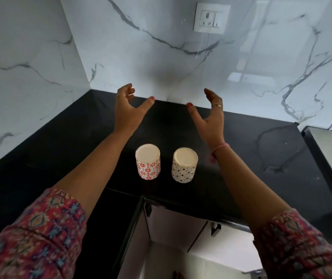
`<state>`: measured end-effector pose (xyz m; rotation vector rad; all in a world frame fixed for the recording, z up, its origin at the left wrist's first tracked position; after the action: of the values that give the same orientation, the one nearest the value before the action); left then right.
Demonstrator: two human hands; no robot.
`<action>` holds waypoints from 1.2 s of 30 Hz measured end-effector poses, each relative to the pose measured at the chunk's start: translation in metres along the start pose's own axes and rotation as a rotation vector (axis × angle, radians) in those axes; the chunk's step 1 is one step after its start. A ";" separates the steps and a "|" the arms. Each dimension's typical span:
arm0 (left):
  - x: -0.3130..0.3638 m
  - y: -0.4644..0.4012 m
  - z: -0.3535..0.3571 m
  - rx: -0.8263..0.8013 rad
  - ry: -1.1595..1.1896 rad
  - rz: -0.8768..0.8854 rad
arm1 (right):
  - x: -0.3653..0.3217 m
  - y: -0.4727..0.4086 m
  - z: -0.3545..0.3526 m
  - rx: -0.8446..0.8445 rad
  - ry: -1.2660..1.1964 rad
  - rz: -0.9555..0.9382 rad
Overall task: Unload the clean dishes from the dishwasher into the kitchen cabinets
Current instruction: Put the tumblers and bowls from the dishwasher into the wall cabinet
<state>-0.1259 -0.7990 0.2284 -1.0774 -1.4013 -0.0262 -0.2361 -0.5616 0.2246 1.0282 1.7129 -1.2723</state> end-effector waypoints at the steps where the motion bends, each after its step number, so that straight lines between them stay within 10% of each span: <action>1: 0.011 -0.011 -0.002 0.019 0.009 0.025 | -0.014 -0.008 0.000 0.013 0.010 -0.044; 13: 0.158 -0.144 -0.023 0.202 0.152 0.237 | -0.205 -0.084 -0.025 0.165 0.000 -0.491; 25: 0.165 -0.216 -0.030 0.269 0.706 -0.225 | -0.306 -0.117 0.018 0.179 0.257 -0.625; 36: 0.150 -0.290 -0.055 0.350 0.998 -0.245 | -0.339 -0.162 0.069 0.176 0.520 -0.692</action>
<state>-0.2185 -0.9091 0.5272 -0.4559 -0.5787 -0.4236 -0.2442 -0.7138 0.5748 0.9488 2.5369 -1.7029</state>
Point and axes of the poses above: each hand's wrist, its own y-axis away from the middle knuckle, its own z-axis out of the palm, x = y × z, the point moved 10 cm from there along -y, towards the middle knuckle, and after that the axes turned 14 degrees about z, right-handed, at the moved point
